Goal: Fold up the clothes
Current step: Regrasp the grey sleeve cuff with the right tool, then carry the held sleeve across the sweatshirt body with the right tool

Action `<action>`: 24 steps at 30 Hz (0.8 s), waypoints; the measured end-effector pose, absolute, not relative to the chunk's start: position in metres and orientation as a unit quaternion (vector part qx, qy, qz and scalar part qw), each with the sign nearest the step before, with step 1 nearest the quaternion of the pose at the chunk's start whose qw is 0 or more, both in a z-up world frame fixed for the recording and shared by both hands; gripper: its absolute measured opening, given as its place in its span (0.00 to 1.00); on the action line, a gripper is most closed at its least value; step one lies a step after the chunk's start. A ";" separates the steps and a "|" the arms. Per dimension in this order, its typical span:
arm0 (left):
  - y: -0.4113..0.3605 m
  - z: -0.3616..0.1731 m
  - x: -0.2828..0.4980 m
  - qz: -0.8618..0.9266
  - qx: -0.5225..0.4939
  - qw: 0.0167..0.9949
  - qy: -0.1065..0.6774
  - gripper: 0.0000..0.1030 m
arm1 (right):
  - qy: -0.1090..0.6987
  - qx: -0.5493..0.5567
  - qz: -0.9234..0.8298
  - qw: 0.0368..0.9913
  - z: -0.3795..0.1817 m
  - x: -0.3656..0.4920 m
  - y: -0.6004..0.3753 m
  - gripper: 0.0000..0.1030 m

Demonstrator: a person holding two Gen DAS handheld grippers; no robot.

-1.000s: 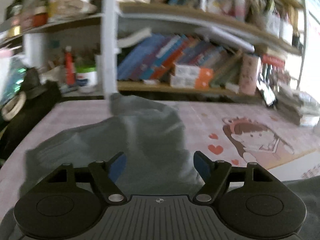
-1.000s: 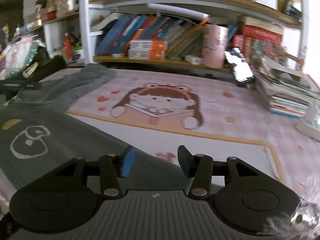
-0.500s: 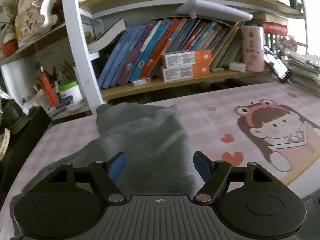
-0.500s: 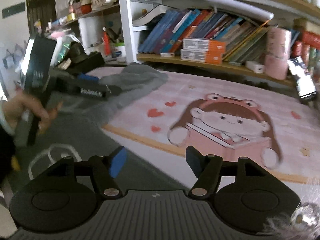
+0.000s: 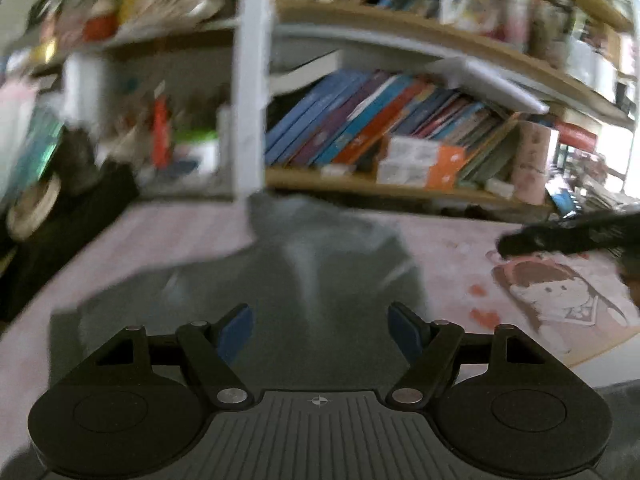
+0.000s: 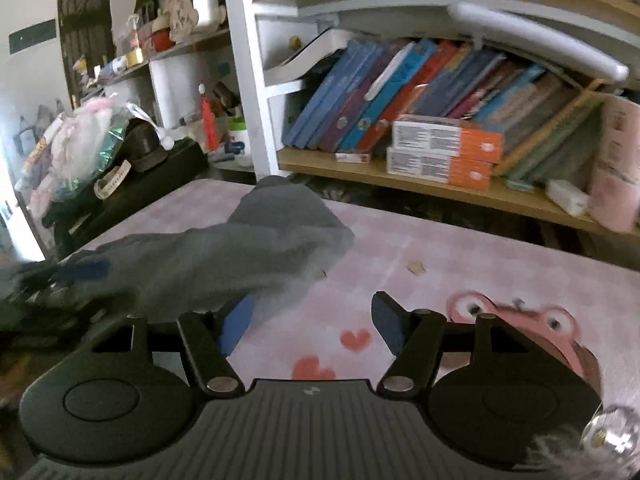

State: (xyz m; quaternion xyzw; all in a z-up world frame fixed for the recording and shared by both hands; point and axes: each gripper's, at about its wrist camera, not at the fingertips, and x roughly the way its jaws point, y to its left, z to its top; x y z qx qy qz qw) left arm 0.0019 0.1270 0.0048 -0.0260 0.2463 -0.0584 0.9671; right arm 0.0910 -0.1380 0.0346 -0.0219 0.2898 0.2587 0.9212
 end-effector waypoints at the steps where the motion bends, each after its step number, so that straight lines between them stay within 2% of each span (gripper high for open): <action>1: 0.135 0.001 0.002 -0.046 -0.037 0.965 0.254 0.74 | 0.294 -0.029 0.252 0.922 0.029 0.102 -0.129 0.62; 5: 0.156 -0.004 0.000 -0.021 -0.088 0.962 0.257 0.76 | 0.316 -0.024 0.233 0.920 0.006 0.145 -0.101 0.59; 8: 0.162 -0.004 -0.005 -0.018 -0.104 0.962 0.250 0.86 | 0.335 0.023 0.223 0.915 -0.002 0.172 -0.092 0.56; 13: 0.169 -0.010 -0.017 -0.020 -0.108 0.960 0.257 0.90 | 0.357 0.055 0.215 0.907 -0.009 0.198 -0.079 0.50; 17: 0.171 -0.011 -0.023 -0.011 -0.107 0.961 0.256 0.93 | 0.371 0.056 0.198 0.905 -0.018 0.204 -0.070 0.38; 19: 0.170 -0.012 -0.022 -0.012 -0.105 0.960 0.261 0.94 | 0.372 0.054 0.198 0.905 -0.018 0.203 -0.069 0.26; 20: 0.170 -0.013 -0.021 -0.011 -0.104 0.959 0.263 0.94 | 0.373 0.052 0.199 0.905 -0.017 0.203 -0.068 0.15; 21: 0.171 -0.013 -0.021 -0.011 -0.105 0.958 0.266 0.94 | 0.371 0.054 0.203 0.904 -0.014 0.202 -0.069 0.10; 24: 0.174 -0.013 -0.022 -0.008 -0.114 0.958 0.263 0.96 | 0.342 0.051 0.211 0.914 0.004 0.190 -0.069 0.09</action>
